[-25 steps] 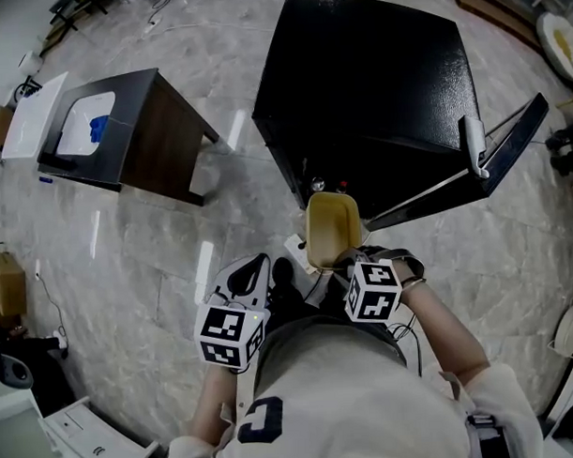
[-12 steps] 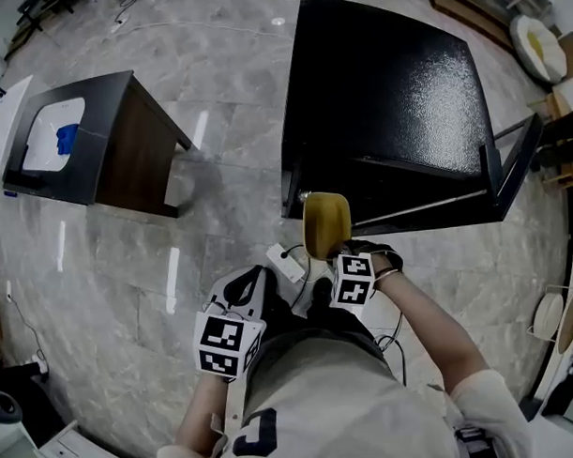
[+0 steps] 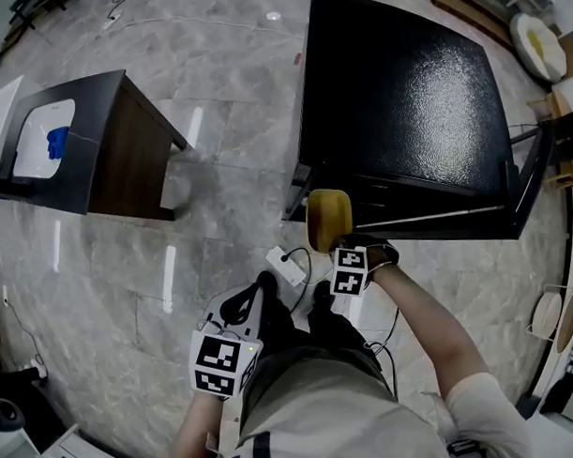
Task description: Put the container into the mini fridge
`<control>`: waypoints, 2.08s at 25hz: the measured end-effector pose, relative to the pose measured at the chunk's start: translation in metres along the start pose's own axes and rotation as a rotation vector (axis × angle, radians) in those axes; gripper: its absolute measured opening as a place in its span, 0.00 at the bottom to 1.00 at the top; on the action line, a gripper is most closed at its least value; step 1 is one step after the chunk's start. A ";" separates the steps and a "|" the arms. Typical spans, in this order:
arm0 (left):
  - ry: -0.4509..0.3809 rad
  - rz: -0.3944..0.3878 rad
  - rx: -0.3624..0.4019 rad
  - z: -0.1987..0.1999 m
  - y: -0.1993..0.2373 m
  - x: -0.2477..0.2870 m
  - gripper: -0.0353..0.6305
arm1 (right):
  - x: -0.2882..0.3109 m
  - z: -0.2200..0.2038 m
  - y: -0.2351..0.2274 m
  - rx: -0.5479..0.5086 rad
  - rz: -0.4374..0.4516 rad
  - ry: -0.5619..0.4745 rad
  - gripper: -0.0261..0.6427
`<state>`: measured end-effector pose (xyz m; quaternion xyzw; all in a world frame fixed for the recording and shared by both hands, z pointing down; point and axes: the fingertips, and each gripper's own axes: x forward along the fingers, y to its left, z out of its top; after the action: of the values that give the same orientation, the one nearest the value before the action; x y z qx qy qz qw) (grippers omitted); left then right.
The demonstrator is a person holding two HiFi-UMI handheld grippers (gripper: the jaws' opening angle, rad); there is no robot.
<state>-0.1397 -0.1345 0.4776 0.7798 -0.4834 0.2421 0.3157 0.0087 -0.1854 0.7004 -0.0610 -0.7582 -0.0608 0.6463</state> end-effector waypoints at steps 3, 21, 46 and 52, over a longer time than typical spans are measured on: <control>0.013 0.000 -0.011 -0.006 0.001 0.001 0.14 | 0.012 -0.003 -0.009 -0.011 -0.013 0.013 0.08; 0.065 -0.005 -0.058 -0.025 0.010 0.017 0.14 | 0.050 -0.009 -0.080 -0.016 -0.127 0.032 0.09; 0.127 -0.048 -0.039 -0.040 0.000 0.029 0.14 | 0.062 -0.019 -0.129 -0.021 -0.348 0.013 0.09; 0.129 -0.049 -0.050 -0.043 0.001 0.030 0.14 | 0.059 -0.021 -0.142 -0.031 -0.376 0.016 0.09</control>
<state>-0.1315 -0.1216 0.5281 0.7660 -0.4487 0.2721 0.3713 -0.0044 -0.3283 0.7600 0.0722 -0.7501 -0.1924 0.6286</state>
